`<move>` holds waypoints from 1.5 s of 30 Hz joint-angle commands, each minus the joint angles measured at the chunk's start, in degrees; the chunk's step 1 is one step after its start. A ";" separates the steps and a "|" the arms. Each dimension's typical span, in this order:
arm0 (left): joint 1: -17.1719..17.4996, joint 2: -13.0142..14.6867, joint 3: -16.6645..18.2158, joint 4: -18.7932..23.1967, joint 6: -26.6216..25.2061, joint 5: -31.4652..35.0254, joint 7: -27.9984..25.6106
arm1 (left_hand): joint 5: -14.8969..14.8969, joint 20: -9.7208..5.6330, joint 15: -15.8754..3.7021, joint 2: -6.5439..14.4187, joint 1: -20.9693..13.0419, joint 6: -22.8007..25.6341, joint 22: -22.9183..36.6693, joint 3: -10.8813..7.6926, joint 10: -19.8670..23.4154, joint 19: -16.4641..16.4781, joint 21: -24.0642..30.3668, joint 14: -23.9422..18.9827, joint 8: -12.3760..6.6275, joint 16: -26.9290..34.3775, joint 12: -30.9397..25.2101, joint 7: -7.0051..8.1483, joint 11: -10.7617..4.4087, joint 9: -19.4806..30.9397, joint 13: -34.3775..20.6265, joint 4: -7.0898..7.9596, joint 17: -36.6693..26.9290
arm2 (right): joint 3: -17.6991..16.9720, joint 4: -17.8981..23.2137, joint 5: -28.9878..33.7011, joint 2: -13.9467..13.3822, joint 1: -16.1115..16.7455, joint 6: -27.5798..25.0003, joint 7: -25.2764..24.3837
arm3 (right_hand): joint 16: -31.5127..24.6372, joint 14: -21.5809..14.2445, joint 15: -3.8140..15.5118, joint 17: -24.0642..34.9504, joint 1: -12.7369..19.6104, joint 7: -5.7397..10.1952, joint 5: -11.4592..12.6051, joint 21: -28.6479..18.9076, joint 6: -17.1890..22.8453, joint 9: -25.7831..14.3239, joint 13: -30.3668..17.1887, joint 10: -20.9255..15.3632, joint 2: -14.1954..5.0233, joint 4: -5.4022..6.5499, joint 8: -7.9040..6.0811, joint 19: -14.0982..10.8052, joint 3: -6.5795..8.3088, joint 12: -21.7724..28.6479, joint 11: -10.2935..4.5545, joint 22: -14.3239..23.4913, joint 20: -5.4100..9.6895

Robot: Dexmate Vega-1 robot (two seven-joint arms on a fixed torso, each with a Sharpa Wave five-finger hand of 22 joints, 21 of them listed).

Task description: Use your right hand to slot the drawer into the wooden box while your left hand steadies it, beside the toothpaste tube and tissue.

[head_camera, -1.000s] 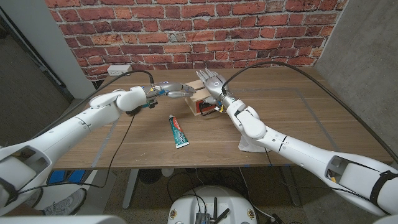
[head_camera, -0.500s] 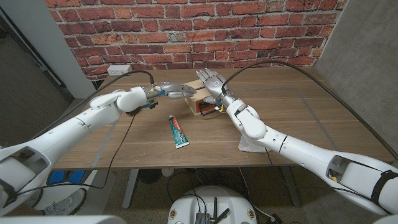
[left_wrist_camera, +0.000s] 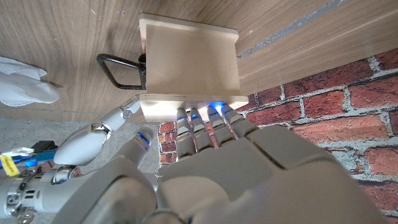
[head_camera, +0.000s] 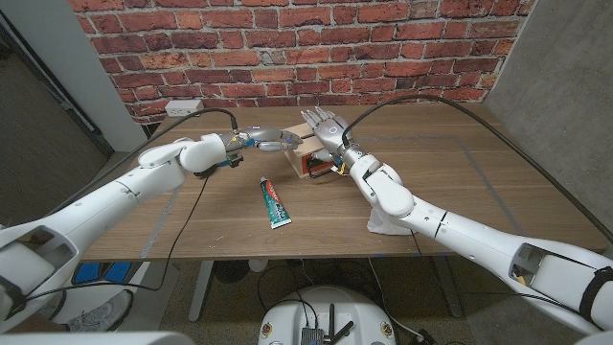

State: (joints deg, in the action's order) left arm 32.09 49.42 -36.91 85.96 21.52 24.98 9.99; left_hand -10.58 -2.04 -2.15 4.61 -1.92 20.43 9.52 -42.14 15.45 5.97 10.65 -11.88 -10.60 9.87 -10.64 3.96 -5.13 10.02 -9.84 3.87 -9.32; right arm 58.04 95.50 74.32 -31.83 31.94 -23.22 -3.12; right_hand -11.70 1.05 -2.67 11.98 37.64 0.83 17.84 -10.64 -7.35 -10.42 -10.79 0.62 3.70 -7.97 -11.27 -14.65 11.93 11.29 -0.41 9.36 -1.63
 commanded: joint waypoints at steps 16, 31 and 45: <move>0.85 0.68 0.95 1.10 -0.66 0.54 -1.67 | 0.17 -9.63 -5.06 3.90 0.47 0.10 0.13 -0.60 -0.10 0.66 0.11 -0.07 -0.14 0.02 0.17 -0.10 -0.12 0.14 -0.15 -0.07 -0.17 | -6.47 9.41 -2.79 -5.12 6.65 1.17 3.43 | -0.69 -0.96 0.04 -0.06 0.76 0.52 0.57 -0.28 0.89 -0.01 -0.17 -0.67 -0.03 0.15 -0.40 -0.95 0.56 0.55 -0.51 0.05 0.30; 2.99 1.37 2.76 3.16 -2.56 0.05 -4.28 | 0.17 -9.51 -5.29 3.87 0.35 -0.04 0.13 -0.83 -0.39 0.88 0.17 0.29 -0.10 -0.05 0.22 0.02 -0.17 0.13 -0.14 -0.26 -0.14 | -11.43 15.43 -6.86 -8.37 10.71 3.25 5.01 | -0.88 -1.56 0.49 -0.02 0.48 0.68 0.68 -0.36 1.49 -0.01 -0.18 -1.24 -0.25 0.30 -0.47 -1.58 0.60 0.59 -0.70 0.05 0.61; 5.84 0.47 5.25 3.80 -4.33 -3.95 -8.67 | 0.17 -9.39 -5.24 3.84 0.28 -0.07 0.13 -1.01 -0.50 0.98 0.18 0.37 -0.10 -0.02 0.21 0.01 0.01 0.12 -0.13 -0.43 -0.12 | -16.09 18.42 -12.74 -10.48 12.67 5.05 5.93 | -0.99 -1.92 0.87 0.09 -0.39 0.90 0.64 -0.34 1.95 -0.01 -0.19 -1.59 -0.58 0.75 -0.44 -2.13 0.49 0.50 -0.82 0.06 0.95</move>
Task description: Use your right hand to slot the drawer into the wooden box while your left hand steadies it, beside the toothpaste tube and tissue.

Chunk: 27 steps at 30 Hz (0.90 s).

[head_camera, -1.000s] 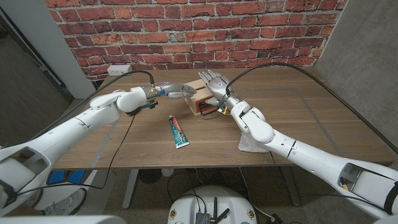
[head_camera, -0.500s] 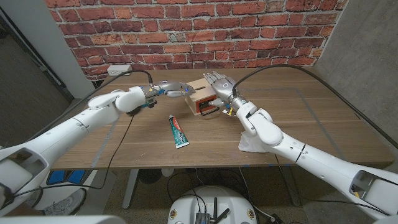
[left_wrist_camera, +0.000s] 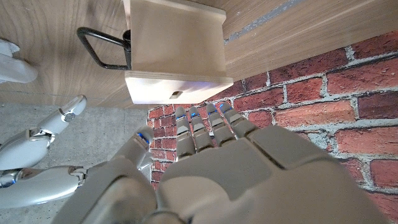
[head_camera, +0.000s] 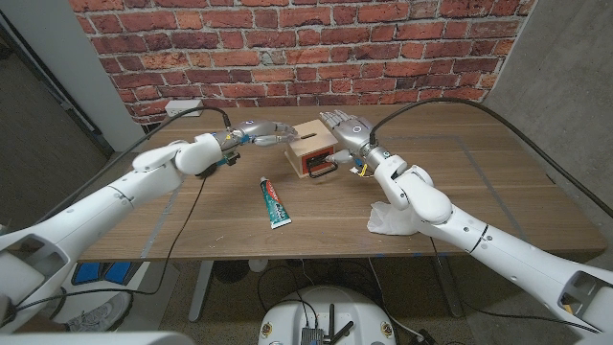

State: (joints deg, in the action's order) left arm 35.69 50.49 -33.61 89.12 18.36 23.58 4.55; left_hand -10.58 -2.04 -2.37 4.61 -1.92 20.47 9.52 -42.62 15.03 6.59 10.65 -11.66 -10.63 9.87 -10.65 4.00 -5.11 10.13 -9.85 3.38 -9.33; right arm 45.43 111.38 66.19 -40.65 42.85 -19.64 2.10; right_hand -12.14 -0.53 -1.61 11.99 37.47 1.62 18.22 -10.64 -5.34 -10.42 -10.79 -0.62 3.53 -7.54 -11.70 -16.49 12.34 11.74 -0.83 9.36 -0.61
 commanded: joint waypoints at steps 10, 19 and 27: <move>5.12 -0.24 4.49 2.22 -3.70 -4.15 -7.67 | 0.18 -9.37 -4.91 3.84 0.24 -0.08 0.13 -0.68 0.06 0.55 0.22 0.10 -0.10 0.03 0.13 -0.04 0.15 0.01 -0.12 -0.06 -0.11 | -5.70 3.25 -7.62 -1.03 3.39 -0.38 -0.26 | -0.69 -0.62 0.08 0.21 -0.94 -0.11 0.15 -0.35 0.22 -0.01 -0.20 -0.50 -0.93 0.76 0.01 -0.61 0.04 -0.01 -0.37 0.06 0.33; 8.09 -0.81 6.38 2.78 -5.25 -4.23 -14.25 | 0.19 -9.15 -4.86 3.84 0.19 0.00 0.12 -0.80 0.16 0.75 0.27 -0.01 -0.13 0.07 0.08 -0.12 0.15 0.01 -0.12 -0.18 -0.10 | -8.06 4.28 -13.24 -1.15 5.00 -0.38 -2.32 | -1.02 -1.73 1.03 0.16 -1.39 -0.28 -0.14 -0.59 1.59 0.00 -0.23 -1.82 -1.92 0.99 -0.21 -2.11 0.11 0.22 -0.87 0.05 1.15; 11.13 -2.04 7.56 3.06 -6.32 -5.72 -19.19 | 0.19 -8.97 -4.74 3.85 0.15 0.11 0.13 -0.92 0.16 1.15 0.39 -0.07 -0.17 0.09 0.07 -0.27 0.09 0.01 -0.12 -0.27 -0.10 | -10.64 4.58 -20.16 -1.27 7.11 -0.07 -5.53 | -1.34 -3.03 1.71 0.02 -1.14 -0.87 -0.37 -0.80 2.23 0.01 -0.23 -3.10 -2.45 0.77 -0.24 -3.61 0.27 0.43 -0.99 0.02 1.80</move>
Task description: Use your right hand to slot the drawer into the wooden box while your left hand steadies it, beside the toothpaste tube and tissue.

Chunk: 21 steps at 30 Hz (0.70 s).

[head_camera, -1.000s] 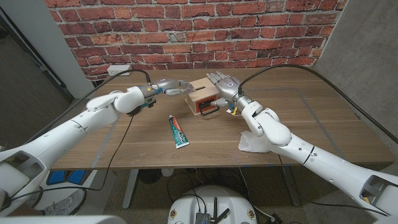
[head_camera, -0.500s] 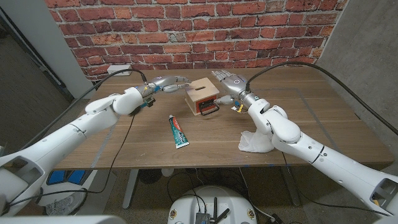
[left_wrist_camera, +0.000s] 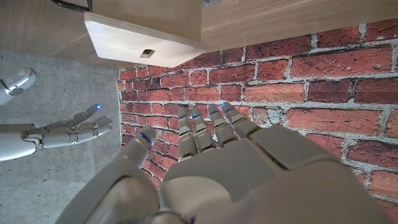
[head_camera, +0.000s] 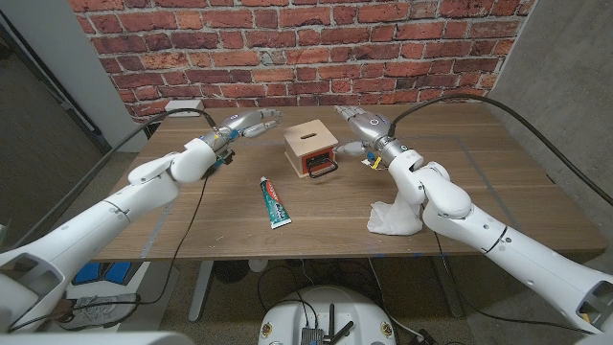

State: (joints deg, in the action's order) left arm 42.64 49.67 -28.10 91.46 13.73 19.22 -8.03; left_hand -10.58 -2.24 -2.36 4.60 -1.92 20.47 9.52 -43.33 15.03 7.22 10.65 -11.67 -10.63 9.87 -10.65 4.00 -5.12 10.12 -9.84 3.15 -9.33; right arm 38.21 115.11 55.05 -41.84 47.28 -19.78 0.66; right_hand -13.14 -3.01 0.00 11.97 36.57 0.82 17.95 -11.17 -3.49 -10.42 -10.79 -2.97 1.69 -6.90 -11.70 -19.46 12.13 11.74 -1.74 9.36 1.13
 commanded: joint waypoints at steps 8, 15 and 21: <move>5.85 -3.35 3.31 -0.97 -0.61 -6.00 -9.34 | 0.20 -8.68 -4.54 3.85 0.09 -0.52 0.13 -0.35 -0.51 0.58 0.35 0.48 0.09 -0.10 0.29 -0.38 0.28 0.01 -0.12 -0.21 -0.10 | -6.39 1.26 -16.85 -0.01 4.72 0.17 -7.14 | -0.41 -0.72 0.28 0.17 -1.25 0.55 -0.44 -0.16 0.99 0.01 -0.24 -1.25 -1.01 0.65 -0.33 -0.96 0.21 0.42 -0.06 0.01 0.19; 5.91 -5.76 3.95 -3.53 1.11 -10.90 -9.97 | 0.22 -8.43 -4.18 3.95 -0.46 -1.61 0.13 -0.73 -1.36 0.58 0.27 1.33 0.40 -0.30 0.45 -0.61 0.40 0.00 -0.11 -1.06 0.00 | -9.07 1.49 -24.17 0.23 6.34 -0.51 -9.10 | -0.44 -0.80 0.17 0.31 -2.54 0.84 -0.90 -0.02 1.56 0.03 -0.24 -1.88 -1.29 1.27 -0.37 -1.16 -0.20 0.46 0.22 0.02 0.10; 5.39 -8.19 4.08 -6.52 3.17 -15.69 -9.30 | 0.27 -8.21 -3.80 4.18 -1.14 -2.51 0.12 -1.06 -2.38 0.54 0.21 2.05 0.56 -0.36 0.58 -0.97 0.59 -0.01 -0.11 -2.08 0.06 | -11.64 -0.31 -31.92 1.01 7.68 1.65 -12.38 | -0.44 -0.87 -0.16 0.41 -3.88 0.21 -1.46 0.10 1.77 0.04 -0.25 -2.22 -1.19 1.80 -0.26 -1.29 -0.75 0.42 0.48 0.03 -0.15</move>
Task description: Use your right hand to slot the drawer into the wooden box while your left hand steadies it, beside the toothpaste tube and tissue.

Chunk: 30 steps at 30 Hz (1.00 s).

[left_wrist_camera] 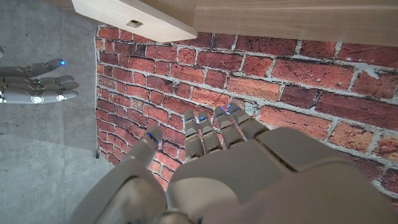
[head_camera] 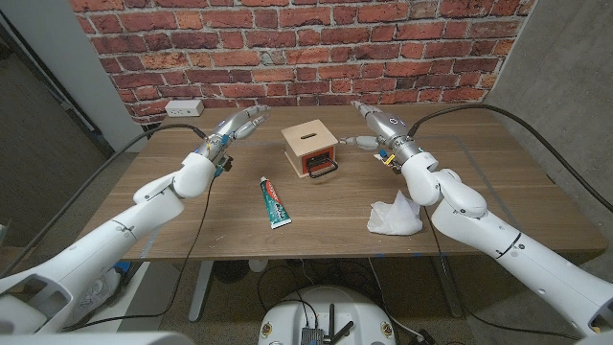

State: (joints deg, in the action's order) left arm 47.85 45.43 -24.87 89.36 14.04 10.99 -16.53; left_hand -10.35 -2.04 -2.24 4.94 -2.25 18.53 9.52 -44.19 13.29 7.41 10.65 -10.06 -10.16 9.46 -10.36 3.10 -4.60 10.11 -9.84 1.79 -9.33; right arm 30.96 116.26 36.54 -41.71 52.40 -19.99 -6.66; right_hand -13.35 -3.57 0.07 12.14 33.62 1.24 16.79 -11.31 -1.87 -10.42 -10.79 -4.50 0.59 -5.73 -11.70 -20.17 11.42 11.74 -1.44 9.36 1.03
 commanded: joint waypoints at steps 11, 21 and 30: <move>0.27 -8.97 2.18 -9.23 5.17 -17.23 -0.53 | 0.24 -8.08 -3.40 4.13 -1.87 -2.04 0.12 -0.42 -1.92 0.19 0.13 1.23 0.24 0.12 0.29 -0.38 0.43 -0.07 -0.09 -2.49 0.06 | -6.29 -7.63 -25.66 2.99 2.53 8.66 -9.29 | 0.39 1.07 1.07 0.41 -5.04 0.54 -2.06 0.92 1.57 0.10 -0.21 -1.27 -0.41 2.34 -0.12 0.65 -1.48 0.17 -0.45 0.09 0.33; 2.10 -13.32 3.60 -12.45 6.65 -23.64 -2.91 | 0.41 -7.64 -2.76 4.74 -2.02 -3.55 0.16 0.09 -3.99 -0.42 -0.04 3.03 0.38 0.10 0.50 -0.59 1.17 -0.06 -0.11 -2.82 -0.24 | -7.53 -14.78 -37.85 6.09 1.26 15.61 -9.56 | 0.22 0.64 1.34 0.54 -7.87 0.59 -3.09 0.88 3.27 0.12 -0.15 -1.88 -1.56 3.77 -0.30 0.97 -2.10 0.13 -0.81 0.13 0.71; 2.63 -15.59 4.10 -16.03 8.94 -27.05 -3.32 | 0.41 -7.53 -2.64 4.80 -2.02 -3.74 0.17 0.21 -4.19 -0.44 -0.01 3.23 0.28 0.19 0.37 -0.60 1.17 -0.05 -0.12 -2.88 -0.24 | -7.21 -19.22 -43.93 7.46 0.41 20.11 -9.76 | -0.03 0.00 1.38 0.65 -9.55 0.76 -3.63 0.75 4.06 0.16 -0.12 -2.56 -2.19 4.57 -0.27 0.72 -2.46 0.19 -0.47 0.13 0.79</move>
State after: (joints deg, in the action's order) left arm 49.62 33.16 -21.62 77.32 20.61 -11.06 -19.00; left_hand -9.92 -2.28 -2.05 5.51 -3.88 15.00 9.53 -44.02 9.19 7.18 10.65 -7.24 -9.95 9.42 -9.91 2.43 -3.38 9.86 -9.84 -1.05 -9.50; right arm 24.06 102.72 1.36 -36.19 53.76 -5.82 -16.04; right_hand -13.09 -3.10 1.36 12.68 24.73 1.91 13.51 -10.53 1.71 -10.11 -10.79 -6.55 -1.52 -1.43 -11.70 -19.12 8.92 11.74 -2.04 9.36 1.65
